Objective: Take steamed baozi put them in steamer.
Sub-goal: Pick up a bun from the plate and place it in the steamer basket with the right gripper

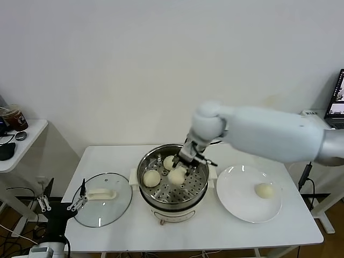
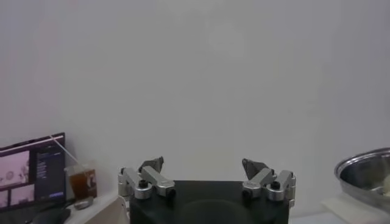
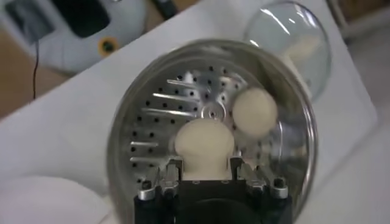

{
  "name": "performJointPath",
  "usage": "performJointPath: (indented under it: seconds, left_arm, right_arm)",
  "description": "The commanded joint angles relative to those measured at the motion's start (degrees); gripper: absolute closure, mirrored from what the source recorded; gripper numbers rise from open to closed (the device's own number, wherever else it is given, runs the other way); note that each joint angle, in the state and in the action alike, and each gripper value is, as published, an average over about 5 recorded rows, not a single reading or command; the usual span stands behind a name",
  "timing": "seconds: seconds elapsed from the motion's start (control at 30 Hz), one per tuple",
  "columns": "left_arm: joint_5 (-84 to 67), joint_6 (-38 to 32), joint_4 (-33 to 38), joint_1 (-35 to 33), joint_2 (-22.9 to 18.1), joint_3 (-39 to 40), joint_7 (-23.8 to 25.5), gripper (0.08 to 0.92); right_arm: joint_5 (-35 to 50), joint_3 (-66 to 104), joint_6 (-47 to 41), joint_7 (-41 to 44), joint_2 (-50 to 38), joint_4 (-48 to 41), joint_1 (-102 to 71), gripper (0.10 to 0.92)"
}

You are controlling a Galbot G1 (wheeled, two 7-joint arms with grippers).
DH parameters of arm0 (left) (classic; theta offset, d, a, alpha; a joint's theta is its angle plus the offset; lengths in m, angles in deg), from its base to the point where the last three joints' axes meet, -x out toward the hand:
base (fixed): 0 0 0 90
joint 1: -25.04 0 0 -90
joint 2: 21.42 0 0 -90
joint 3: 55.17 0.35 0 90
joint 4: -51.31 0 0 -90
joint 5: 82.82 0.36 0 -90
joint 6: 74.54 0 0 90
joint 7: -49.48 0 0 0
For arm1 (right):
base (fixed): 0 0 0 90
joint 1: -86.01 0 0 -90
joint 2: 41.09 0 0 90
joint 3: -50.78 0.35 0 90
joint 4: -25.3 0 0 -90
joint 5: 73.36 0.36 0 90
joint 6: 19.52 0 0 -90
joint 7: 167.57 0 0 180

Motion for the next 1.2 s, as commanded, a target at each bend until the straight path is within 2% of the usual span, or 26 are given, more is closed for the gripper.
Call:
performJointPath:
  seconds: [0.03,0.47,0.57,0.8,0.93,1.07,1.2]
  left_arm:
    - [0.06,-0.11,-0.13,0.13,-0.19,-0.22,0.00,0.177]
    - [0.19,-0.52,-0.36,-0.34,-0.51,-0.19,-0.07,0.177]
    - [0.23,-0.51,-0.26,-0.30,-0.61,-0.06,-0.07,0.177]
    - [0.23,-0.47,-0.11,-0.23,-0.35,0.01,-0.05,0.177]
    - [0.07,-0.49,-0.11,-0.15,0.00,-0.04,-0.04,0.177]
    - [-0.04,-0.52,-0.13,0.15,0.43,0.41,-0.01,0.177]
    - [0.03,-0.60,-0.49,0.56,0.96,1.38,0.00,0.177]
  right_arm:
    - [-7.36,-3.79,10.85,-2.54,5.99,-1.02,-2.47,0.548]
    - [-11.37,-3.73,13.69,-2.52,4.00,-2.46,-3.53,0.532]
    - [-10.82,-3.10,14.68,-3.58,4.03,-2.95,-2.75,0.489]
    - [-3.83,-0.49,13.51,-2.29,0.29,-0.52,2.60,0.290]
    - [4.21,-0.50,8.91,1.51,-6.75,2.42,7.55,0.215]
    - [13.21,-2.70,-0.75,6.23,-16.07,5.26,11.56,0.204]
    - [13.18,-2.44,-13.54,8.75,-27.46,6.83,10.59,0.203]
